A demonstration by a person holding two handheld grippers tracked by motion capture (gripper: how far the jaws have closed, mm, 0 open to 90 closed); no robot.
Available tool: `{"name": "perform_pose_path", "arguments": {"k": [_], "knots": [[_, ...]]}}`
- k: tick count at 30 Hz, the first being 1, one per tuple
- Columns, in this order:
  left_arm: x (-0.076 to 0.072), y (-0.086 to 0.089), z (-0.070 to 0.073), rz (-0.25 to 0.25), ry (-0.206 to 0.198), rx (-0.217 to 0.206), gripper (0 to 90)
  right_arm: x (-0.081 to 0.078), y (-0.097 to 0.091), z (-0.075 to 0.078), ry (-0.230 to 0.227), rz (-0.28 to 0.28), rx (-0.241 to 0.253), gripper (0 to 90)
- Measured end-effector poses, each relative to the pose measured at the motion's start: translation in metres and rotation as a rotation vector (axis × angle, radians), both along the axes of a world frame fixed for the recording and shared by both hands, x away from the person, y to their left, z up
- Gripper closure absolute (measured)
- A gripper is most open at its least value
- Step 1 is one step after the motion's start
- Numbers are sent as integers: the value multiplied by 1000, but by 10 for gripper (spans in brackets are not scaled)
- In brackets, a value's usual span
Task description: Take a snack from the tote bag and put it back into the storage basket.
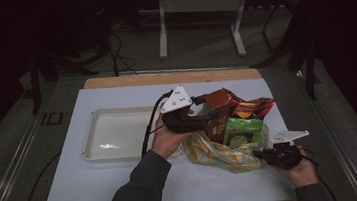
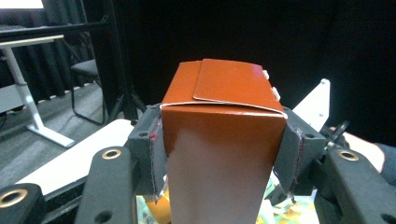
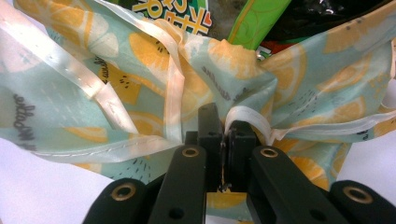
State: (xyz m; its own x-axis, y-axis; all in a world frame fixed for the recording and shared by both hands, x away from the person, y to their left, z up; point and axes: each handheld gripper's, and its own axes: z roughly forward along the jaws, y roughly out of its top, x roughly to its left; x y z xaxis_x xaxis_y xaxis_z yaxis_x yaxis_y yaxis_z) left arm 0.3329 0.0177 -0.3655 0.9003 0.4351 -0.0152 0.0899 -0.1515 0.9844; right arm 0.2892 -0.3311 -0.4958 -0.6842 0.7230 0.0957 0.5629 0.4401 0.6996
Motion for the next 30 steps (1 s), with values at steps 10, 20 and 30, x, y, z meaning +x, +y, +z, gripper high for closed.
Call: {"name": "perform_pose_path", "arguments": {"k": [10,20,30], "knots": [[0,12,16,-57,21,-75,431,-1,1,-1,7,17,-7,880],[-1,21,23,-76,26,-58,431,-1,1,-1,10,27,-11,881],[-4,46,29,-83,42,-43,431,-2,2,-1,15,37,-12,883]]}}
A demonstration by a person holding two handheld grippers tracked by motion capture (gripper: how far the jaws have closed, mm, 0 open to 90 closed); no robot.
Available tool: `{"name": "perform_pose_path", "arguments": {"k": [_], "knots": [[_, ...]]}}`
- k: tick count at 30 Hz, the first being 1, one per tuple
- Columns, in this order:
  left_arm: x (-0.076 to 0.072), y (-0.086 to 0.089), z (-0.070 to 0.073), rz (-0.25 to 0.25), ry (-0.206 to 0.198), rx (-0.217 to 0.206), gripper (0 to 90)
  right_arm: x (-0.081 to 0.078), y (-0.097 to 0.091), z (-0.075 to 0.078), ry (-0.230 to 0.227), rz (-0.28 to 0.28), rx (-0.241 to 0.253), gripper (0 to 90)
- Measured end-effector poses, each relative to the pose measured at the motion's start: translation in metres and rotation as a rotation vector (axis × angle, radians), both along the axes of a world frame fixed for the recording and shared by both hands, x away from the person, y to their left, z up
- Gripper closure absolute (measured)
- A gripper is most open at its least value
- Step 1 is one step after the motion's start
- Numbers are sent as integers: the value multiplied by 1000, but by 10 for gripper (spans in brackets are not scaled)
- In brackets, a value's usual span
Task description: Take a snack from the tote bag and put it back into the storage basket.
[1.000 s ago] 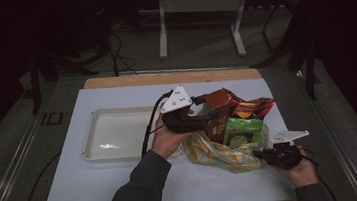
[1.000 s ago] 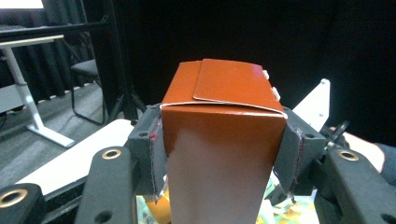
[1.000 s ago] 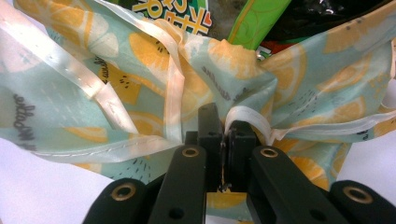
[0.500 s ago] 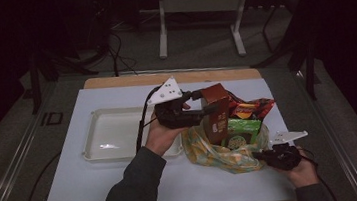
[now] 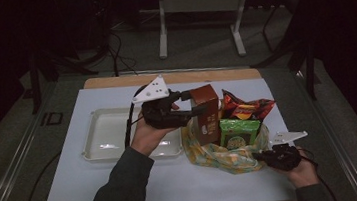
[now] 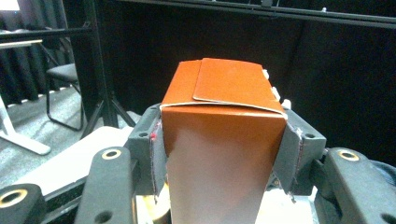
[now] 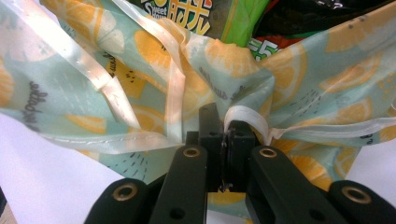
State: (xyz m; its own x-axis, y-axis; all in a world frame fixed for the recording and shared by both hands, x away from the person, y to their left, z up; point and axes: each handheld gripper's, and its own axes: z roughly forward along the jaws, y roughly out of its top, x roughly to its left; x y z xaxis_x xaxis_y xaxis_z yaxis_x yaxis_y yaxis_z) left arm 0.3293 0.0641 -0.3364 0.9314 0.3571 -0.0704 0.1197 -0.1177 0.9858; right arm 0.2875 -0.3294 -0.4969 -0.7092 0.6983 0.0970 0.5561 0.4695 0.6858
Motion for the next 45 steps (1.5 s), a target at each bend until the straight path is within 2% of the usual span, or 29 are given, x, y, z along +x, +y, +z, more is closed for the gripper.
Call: {"name": "perform_pose_path", "arguments": {"k": [7,14,26,38,45], "knots": [[-2,23,7,24,-11,18,431,0,0,0,2,3,-2,884],[2,44,4,57,-1,18,431,0,0,0,4,6,-2,884],[15,70,-10,110,19,87,431,0,0,-1,3,11,-8,884],[18,89,-19,103,12,153,431,-1,1,-1,6,15,-11,885],[19,102,-24,118,22,189,430,-1,1,-1,7,19,-13,885]]}}
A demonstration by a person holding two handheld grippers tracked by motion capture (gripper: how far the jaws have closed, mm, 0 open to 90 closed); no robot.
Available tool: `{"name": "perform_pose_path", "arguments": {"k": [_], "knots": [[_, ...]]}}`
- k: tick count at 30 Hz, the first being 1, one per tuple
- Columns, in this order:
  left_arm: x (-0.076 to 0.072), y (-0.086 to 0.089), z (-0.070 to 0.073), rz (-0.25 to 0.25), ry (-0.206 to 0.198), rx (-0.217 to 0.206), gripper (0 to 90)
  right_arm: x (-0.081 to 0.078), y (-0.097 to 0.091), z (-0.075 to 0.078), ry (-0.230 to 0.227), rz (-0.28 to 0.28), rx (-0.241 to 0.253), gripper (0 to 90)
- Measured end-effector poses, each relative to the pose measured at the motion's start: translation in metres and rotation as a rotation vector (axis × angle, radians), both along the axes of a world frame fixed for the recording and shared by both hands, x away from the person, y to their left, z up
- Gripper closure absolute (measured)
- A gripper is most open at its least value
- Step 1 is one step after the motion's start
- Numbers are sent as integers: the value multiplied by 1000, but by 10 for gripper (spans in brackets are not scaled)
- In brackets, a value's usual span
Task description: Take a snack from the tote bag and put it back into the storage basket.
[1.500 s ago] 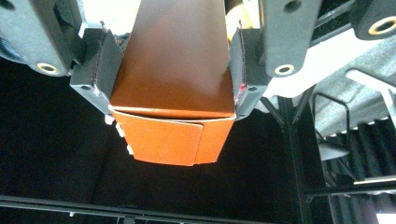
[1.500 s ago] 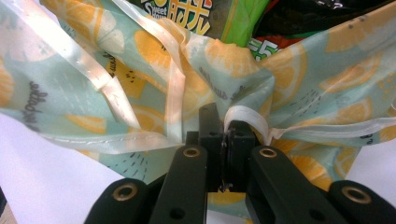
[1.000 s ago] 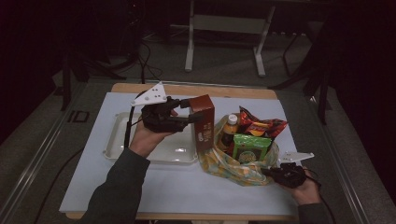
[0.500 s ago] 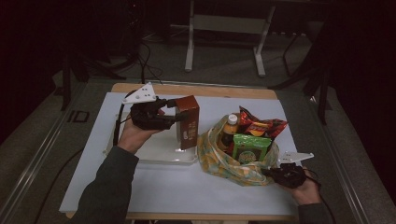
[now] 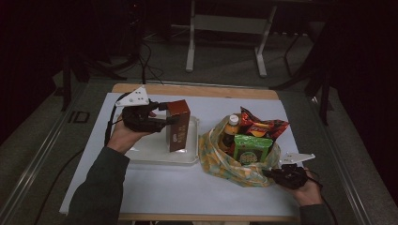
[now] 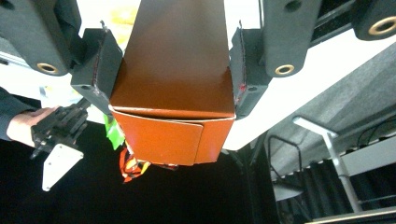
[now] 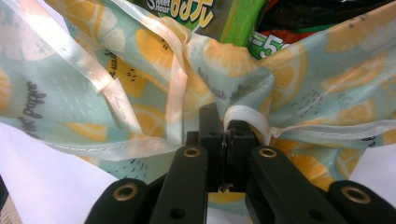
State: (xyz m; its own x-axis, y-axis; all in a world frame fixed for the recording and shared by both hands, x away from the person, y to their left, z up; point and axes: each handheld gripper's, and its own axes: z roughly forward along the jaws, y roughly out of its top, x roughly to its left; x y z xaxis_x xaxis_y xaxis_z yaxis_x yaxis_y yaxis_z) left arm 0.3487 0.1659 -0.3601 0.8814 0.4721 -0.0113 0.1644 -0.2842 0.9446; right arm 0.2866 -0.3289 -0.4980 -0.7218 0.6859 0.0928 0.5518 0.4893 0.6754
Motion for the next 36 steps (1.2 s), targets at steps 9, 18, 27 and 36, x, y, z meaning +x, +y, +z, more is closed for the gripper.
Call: {"name": "perform_pose_path", "arguments": {"k": [9,18,27,36], "knots": [[0,9,-5,-1,18,64,430,0,0,0,0,2,-2,885],[2,10,-15,-16,37,134,429,0,1,0,3,3,-4,885],[3,-4,-23,-64,34,203,428,0,1,0,6,7,-4,885],[8,-22,-36,-93,58,259,424,0,1,-1,7,8,-4,886]]}}
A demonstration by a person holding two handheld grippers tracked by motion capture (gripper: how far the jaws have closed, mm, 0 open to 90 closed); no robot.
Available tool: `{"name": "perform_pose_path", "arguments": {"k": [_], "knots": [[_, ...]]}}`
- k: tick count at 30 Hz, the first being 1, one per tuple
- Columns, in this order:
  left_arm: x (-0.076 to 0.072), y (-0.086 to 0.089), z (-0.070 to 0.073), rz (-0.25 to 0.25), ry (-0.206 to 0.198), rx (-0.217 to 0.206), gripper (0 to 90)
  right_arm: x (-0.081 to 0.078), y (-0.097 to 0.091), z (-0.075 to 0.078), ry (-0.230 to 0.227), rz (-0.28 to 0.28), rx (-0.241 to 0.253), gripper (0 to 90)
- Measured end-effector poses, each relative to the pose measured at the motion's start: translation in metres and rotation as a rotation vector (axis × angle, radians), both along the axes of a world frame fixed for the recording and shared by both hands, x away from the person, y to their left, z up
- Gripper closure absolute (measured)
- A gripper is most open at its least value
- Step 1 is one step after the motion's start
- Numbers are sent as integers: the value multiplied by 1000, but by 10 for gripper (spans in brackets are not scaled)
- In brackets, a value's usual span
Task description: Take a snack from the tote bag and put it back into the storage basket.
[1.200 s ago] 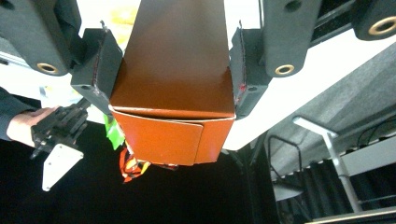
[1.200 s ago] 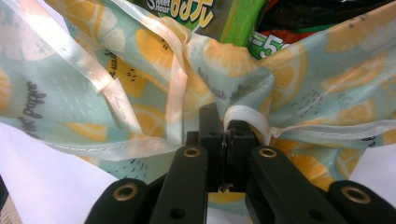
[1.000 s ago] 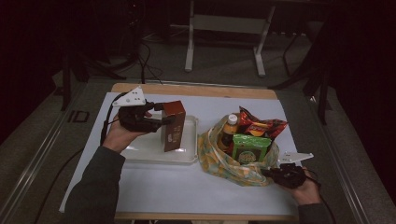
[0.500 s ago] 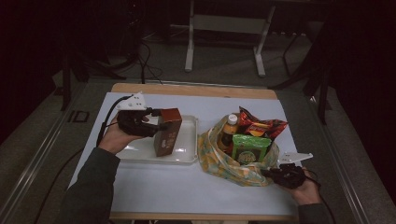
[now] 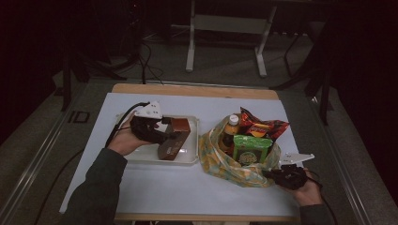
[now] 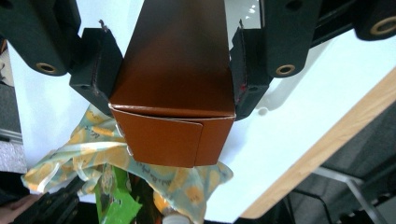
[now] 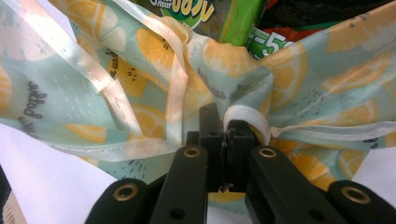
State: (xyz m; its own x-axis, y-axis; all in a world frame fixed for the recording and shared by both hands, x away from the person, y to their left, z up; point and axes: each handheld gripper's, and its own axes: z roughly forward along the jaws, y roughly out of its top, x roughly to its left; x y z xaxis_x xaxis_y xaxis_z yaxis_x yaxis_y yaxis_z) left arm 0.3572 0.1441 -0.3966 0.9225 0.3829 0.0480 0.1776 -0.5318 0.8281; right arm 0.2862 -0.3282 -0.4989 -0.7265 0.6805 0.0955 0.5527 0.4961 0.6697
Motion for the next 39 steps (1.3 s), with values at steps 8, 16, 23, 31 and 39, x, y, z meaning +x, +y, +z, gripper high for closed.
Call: {"name": "perform_pose_path", "arguments": {"k": [8,16,23,31,39], "knots": [[5,-16,-5,-16,10,-33,416,0,0,0,1,2,1,885],[9,-39,-11,-44,18,-48,404,0,0,-1,2,4,2,886],[9,-49,-16,-66,13,-40,399,0,-1,-1,1,5,1,885],[11,-57,-22,-73,20,-15,393,0,-1,0,1,5,-2,885],[11,-61,-30,-75,24,45,387,-1,-1,0,0,5,0,886]]}}
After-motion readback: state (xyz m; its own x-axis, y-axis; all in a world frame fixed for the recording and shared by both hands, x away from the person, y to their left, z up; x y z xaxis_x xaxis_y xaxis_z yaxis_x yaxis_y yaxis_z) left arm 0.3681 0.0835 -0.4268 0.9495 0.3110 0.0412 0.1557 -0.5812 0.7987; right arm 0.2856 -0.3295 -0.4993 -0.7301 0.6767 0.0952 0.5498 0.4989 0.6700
